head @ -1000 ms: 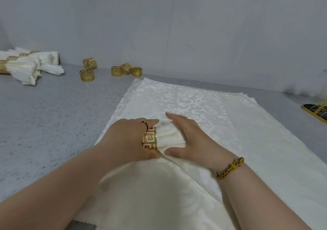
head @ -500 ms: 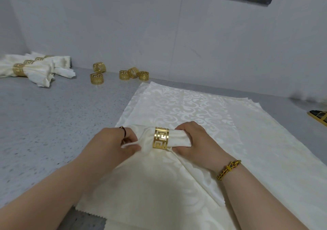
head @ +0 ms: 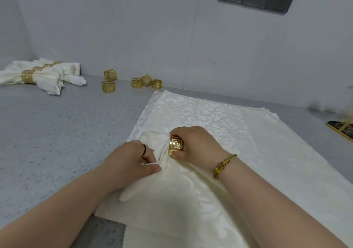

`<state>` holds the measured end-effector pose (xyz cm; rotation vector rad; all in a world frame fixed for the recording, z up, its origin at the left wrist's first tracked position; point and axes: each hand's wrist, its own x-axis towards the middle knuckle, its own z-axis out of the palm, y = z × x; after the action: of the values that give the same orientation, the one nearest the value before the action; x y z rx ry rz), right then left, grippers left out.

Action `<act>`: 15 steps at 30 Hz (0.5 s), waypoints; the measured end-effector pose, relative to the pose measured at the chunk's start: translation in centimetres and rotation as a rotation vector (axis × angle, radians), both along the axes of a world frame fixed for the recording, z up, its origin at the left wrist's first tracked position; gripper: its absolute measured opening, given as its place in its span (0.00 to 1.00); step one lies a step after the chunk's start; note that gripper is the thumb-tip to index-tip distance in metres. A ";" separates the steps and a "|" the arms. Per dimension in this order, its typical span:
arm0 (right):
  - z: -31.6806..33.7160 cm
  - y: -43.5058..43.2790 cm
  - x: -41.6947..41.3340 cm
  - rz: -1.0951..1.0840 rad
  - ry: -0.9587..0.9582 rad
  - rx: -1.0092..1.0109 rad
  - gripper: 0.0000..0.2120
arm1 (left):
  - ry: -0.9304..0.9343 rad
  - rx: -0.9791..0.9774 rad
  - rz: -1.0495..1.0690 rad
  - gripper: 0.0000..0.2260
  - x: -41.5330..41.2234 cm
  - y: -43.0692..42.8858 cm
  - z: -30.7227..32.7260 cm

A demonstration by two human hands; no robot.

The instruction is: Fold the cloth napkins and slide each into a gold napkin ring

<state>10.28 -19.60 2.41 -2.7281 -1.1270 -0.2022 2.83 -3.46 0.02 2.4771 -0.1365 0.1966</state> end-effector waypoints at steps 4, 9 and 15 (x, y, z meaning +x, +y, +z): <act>-0.9 0.2 -0.3 -0.049 0.037 0.138 0.21 | 0.028 0.016 -0.057 0.12 0.1 0.3 0.0; -0.7 -1.5 -0.4 -0.076 0.043 0.168 0.32 | 0.011 -0.176 0.150 0.18 0.2 0.4 0.1; -0.2 -5.6 -2.8 -0.410 0.200 0.283 0.13 | -0.065 -0.133 0.397 0.17 2.4 1.4 -0.6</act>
<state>7.50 -25.23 2.24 -2.6164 -0.4405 -0.1278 5.26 -2.03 -0.61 2.3428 0.3335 0.4393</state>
